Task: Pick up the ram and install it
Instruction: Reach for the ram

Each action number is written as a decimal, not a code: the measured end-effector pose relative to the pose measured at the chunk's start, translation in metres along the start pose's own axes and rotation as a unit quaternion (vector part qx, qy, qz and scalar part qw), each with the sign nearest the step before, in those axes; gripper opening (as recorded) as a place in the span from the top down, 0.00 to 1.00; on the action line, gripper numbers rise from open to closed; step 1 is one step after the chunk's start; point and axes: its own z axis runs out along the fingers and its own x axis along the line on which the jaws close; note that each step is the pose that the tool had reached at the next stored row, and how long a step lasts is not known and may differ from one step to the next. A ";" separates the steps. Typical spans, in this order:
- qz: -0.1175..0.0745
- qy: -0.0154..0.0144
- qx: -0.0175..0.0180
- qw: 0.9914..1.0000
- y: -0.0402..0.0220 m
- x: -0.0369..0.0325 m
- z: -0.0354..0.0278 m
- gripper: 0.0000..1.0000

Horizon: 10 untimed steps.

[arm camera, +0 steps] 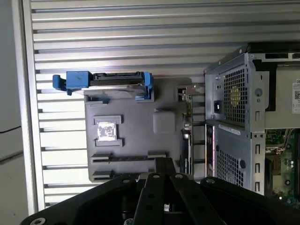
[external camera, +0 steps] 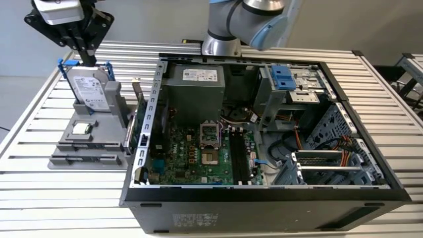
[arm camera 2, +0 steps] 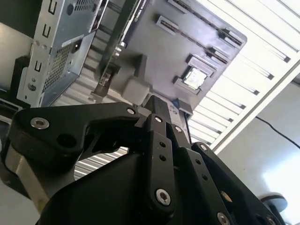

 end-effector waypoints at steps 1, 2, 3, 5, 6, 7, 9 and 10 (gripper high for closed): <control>0.000 0.000 0.000 1.000 -0.0002 0.0030 0.0000 1.00; 0.000 0.000 0.000 1.000 -0.0003 0.0060 -0.0001 1.00; -0.001 0.000 0.000 1.000 -0.0004 0.0087 -0.0002 1.00; -0.002 0.000 0.000 1.000 -0.0007 0.0136 -0.0003 1.00; -0.004 0.000 0.000 1.000 -0.0008 0.0158 -0.0003 1.00; -0.005 0.000 0.000 1.000 -0.0009 0.0175 -0.0004 1.00; -0.009 0.000 0.000 1.000 -0.0011 0.0208 -0.0004 1.00; -0.011 0.001 0.000 1.000 -0.0012 0.0221 -0.0005 1.00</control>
